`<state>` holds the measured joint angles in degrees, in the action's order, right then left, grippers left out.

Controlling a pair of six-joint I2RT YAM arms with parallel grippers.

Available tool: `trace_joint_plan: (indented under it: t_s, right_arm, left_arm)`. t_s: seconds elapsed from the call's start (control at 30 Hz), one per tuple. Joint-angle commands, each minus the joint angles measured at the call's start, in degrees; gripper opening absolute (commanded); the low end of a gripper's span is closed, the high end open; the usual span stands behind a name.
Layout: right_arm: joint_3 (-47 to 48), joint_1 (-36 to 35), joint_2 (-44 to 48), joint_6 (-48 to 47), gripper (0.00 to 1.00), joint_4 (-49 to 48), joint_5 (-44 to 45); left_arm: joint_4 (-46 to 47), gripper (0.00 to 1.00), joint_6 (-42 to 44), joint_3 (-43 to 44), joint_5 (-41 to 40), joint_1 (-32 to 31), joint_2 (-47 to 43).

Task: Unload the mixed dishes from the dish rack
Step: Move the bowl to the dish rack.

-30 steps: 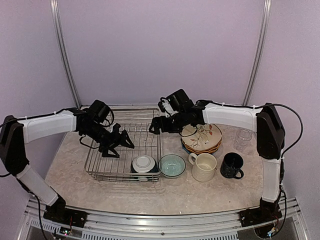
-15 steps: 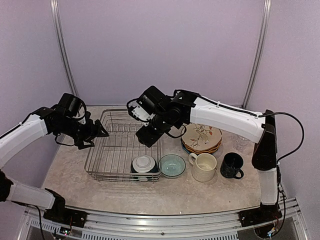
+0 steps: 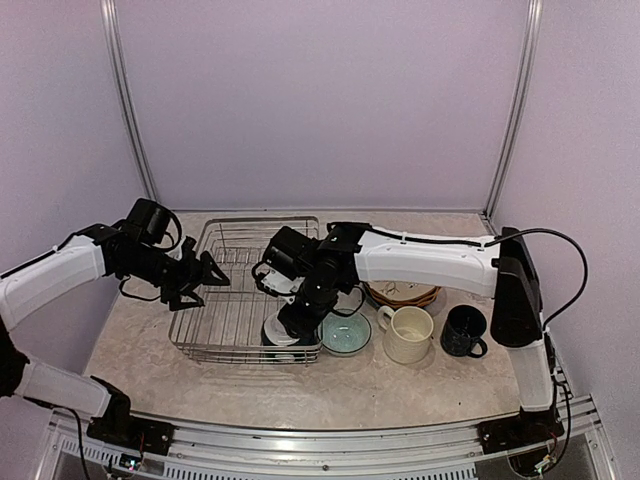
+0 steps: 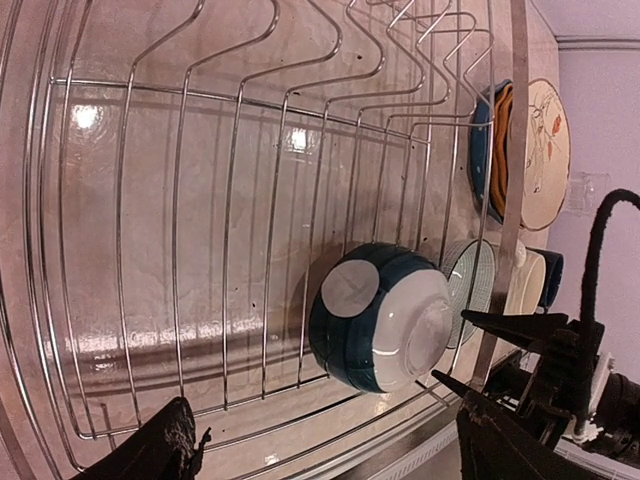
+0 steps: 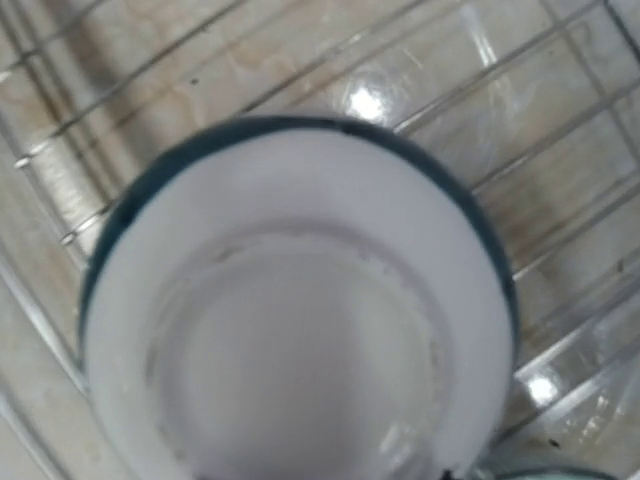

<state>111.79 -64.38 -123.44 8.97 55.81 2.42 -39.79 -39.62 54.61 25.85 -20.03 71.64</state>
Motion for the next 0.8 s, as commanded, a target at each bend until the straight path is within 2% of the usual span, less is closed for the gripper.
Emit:
trace_joint_plan:
  t_s: [0.0,0.17,0.27,0.4,0.57,0.63,0.77]
  right_arm:
    - [-1.18,0.06,-4.19,3.8,0.44,-7.94,2.66]
    - [0.18,2.38,-8.33,6.13,0.42,-20.77,4.74]
    - [7.3,4.24,-10.79,8.42,0.42,-22.53,0.01]
    - [3.52,4.7,-5.58,12.53,0.56,-25.57,-2.32]
    - [-7.05,6.78,0.79,24.97,0.83,-34.18,-8.27]
    - [-9.9,7.37,0.97,29.73,0.86,-39.57,-11.36]
    - [-8.18,7.78,-2.93,37.35,0.88,-43.56,-16.2]
  left_arm:
    - [0.66,0.85,-0.07,-0.72,0.48,-0.31,-1.89]
    - [-0.79,0.83,-0.93,-2.26,-2.81,-0.31,-5.94]
    - [1.01,0.82,-2.57,-4.37,-1.68,-0.4,-7.99]
    - [4.58,0.84,-3.19,-4.42,-0.16,-0.81,-5.34]
    - [8.54,0.77,-2.57,-0.44,-0.61,-1.2,2.99]
    - [8.02,0.7,-2.01,2.41,-1.5,-1.1,6.53]
    - [3.74,0.66,-0.03,6.93,-6.09,-1.49,12.9]
